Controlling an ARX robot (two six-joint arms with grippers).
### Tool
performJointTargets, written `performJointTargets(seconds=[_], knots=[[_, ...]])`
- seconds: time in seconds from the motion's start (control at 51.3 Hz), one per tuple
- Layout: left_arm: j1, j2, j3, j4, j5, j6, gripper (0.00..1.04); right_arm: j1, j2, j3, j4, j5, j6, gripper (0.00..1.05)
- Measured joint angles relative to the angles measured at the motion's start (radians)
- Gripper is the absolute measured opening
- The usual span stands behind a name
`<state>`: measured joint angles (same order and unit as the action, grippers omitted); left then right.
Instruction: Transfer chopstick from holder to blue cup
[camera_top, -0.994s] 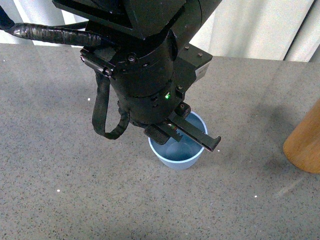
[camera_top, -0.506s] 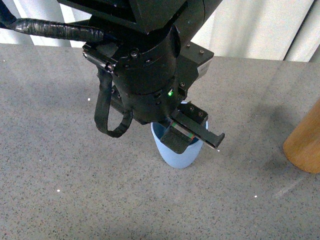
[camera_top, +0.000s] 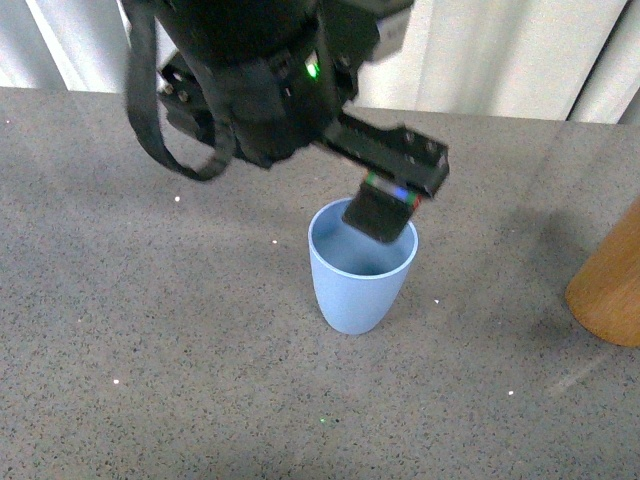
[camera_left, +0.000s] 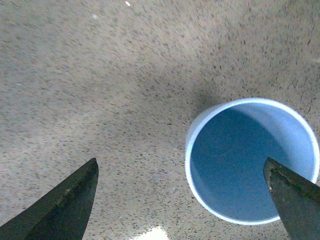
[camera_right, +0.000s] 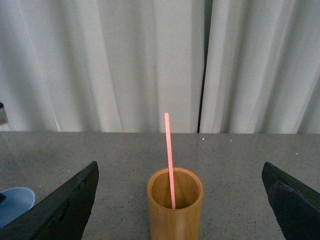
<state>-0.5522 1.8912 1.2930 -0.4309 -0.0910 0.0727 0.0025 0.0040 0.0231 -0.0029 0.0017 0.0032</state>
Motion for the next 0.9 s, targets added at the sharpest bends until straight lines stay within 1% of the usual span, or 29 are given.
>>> performJointTargets(seconds=[0.078, 0.156, 0.214, 0.234, 0.253, 0.273, 0.331, 0.37, 0.429, 0.487, 0.584, 0.623, 0.662, 0.682, 0.721, 0.74, 0.779, 0.799, 0.896], knots=[[0.027, -0.043, -0.001, -0.002, 0.021, 0.000, 0.98, 0.000, 0.000, 0.000, 0.000, 0.000, 0.000, 0.95], [0.079, -0.113, -0.023, 0.008, 0.058, -0.011, 0.98, 0.000, 0.000, 0.000, 0.000, 0.000, 0.000, 0.95], [0.119, -0.166, -0.063, 0.050, 0.088, -0.040, 0.98, 0.000, 0.000, 0.000, 0.000, 0.000, 0.000, 0.95], [0.139, -0.197, -0.095, 0.093, 0.087, -0.058, 0.98, 0.000, 0.000, 0.000, 0.000, 0.000, 0.000, 0.95], [0.153, -0.220, -0.121, 0.131, 0.080, -0.071, 0.98, 0.000, 0.000, 0.000, 0.000, 0.000, 0.000, 0.95], [0.172, -0.257, -0.167, 0.200, 0.059, -0.087, 0.98, 0.000, 0.000, 0.000, 0.000, 0.000, 0.000, 0.95], [0.200, -0.312, -0.237, 0.310, 0.021, -0.109, 0.98, 0.000, 0.000, 0.000, 0.000, 0.000, 0.000, 0.95], [0.223, -0.366, -0.308, 0.420, -0.019, -0.124, 0.98, 0.000, 0.000, 0.000, 0.000, 0.000, 0.000, 0.95], [0.240, -0.416, -0.373, 0.521, -0.044, -0.139, 0.98, 0.000, 0.000, 0.000, 0.000, 0.000, 0.000, 0.95], [0.249, -0.439, -0.393, 0.557, -0.050, -0.148, 0.98, 0.000, 0.000, 0.000, 0.000, 0.000, 0.000, 0.95], [0.253, -0.444, -0.399, 0.565, -0.048, -0.154, 0.98, 0.000, 0.000, 0.000, 0.000, 0.000, 0.000, 0.95], [0.248, -0.437, -0.414, 0.598, -0.068, -0.145, 0.96, 0.000, 0.000, 0.000, 0.000, 0.000, 0.000, 0.95], [0.246, -0.436, -0.479, 0.765, -0.137, -0.127, 0.89, 0.000, 0.000, 0.000, 0.000, 0.000, 0.000, 0.95], [0.248, -0.437, -0.537, 0.892, -0.167, -0.113, 0.84, 0.000, 0.000, 0.000, 0.000, 0.000, 0.000, 0.95], [0.261, -0.455, -0.633, 1.067, -0.168, -0.100, 0.75, 0.000, 0.000, 0.000, 0.000, 0.001, 0.000, 0.95], [0.269, -0.467, -0.667, 1.122, -0.167, -0.097, 0.72, 0.000, 0.000, 0.000, 0.000, 0.001, 0.000, 0.95], [0.286, -0.497, -0.723, 1.203, -0.158, -0.093, 0.64, 0.000, 0.000, 0.000, 0.000, 0.001, 0.000, 0.95], [0.299, -0.523, -0.758, 1.241, -0.148, -0.091, 0.59, 0.000, 0.000, 0.000, 0.000, 0.001, 0.000, 0.95], [0.335, -0.601, -0.844, 1.280, -0.123, -0.085, 0.43, 0.000, 0.000, 0.000, 0.000, 0.000, 0.000, 0.95]])
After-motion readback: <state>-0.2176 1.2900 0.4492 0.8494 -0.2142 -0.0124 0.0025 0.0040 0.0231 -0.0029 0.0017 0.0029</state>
